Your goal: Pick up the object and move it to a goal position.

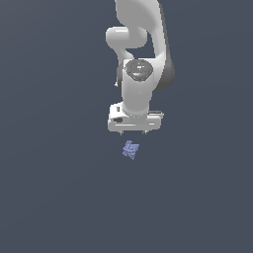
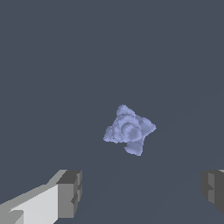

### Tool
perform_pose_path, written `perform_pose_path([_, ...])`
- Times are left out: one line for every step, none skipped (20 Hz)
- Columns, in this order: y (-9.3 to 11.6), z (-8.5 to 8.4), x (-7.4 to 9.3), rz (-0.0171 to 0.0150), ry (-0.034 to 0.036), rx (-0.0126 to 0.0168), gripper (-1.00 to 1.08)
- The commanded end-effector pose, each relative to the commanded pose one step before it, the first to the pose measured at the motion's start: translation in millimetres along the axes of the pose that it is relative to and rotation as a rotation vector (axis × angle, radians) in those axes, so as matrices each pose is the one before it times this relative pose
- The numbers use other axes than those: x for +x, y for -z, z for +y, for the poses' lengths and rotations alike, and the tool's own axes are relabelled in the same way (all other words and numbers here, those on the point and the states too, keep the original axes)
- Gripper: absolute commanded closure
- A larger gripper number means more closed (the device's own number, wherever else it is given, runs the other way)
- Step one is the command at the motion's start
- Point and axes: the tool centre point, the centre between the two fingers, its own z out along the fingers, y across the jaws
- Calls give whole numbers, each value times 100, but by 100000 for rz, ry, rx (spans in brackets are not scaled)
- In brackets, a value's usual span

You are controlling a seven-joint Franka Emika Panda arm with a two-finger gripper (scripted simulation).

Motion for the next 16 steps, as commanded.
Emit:
perform_pose_path([-409,28,96,218,-2642,131,-92])
perform_pose_path([-204,11,54,132,-1382,69,-92])
perform_pose_path([-225,11,58,144,-1523,76,-92])
perform_pose_path([-245,12,61,156,-1658,80,-92])
perform_pose_path([-266,14,66,170,-1803,83,-92])
perform_pose_path([-287,18,69,185,-1951,86,-92])
perform_pose_path([-308,19,72,198,-2095,89,-92])
perform_pose_path([-330,21,75,212,-2244,92,-92])
perform_pose_path([-351,23,78,227,-2393,93,-92])
perform_pose_path([-373,27,80,242,-2544,94,-92])
perform_pose_path([-394,29,82,258,-2693,93,-92])
perform_pose_path([-403,33,82,267,-2765,90,-92])
perform_pose_path([-383,32,75,256,-2626,80,-92])
perform_pose_path([-360,33,69,245,-2478,71,-92])
perform_pose_path([-338,32,63,233,-2327,63,-92])
perform_pose_path([-315,31,57,220,-2177,56,-92])
